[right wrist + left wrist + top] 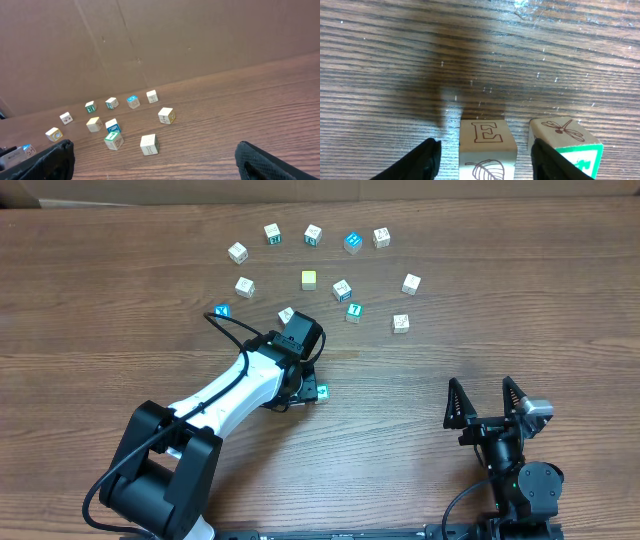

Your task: Form a horizontal line

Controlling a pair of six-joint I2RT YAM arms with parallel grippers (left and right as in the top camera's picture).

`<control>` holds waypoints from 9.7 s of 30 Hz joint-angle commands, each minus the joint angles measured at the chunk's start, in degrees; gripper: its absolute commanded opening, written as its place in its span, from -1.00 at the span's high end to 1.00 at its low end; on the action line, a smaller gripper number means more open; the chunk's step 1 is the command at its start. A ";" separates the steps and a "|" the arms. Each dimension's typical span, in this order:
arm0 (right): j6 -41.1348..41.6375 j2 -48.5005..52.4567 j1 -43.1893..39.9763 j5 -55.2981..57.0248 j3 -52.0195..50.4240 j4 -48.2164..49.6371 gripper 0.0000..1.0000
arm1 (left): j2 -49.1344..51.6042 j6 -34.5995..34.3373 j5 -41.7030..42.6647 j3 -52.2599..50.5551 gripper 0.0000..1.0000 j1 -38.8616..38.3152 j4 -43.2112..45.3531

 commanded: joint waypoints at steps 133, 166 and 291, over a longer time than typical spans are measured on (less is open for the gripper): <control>-0.07 -0.57 -0.17 -0.09 -0.57 0.28 -1.00 | 0.33 2.25 -3.80 3.76 0.92 1.44 0.61; -0.07 -0.57 -0.17 -0.07 -0.57 0.28 -1.00 | 2.14 2.25 0.02 3.76 0.91 1.44 -1.44; -0.07 -0.57 -0.17 -0.07 -0.57 0.28 -1.00 | 2.14 2.21 0.76 0.28 0.90 3.34 -3.43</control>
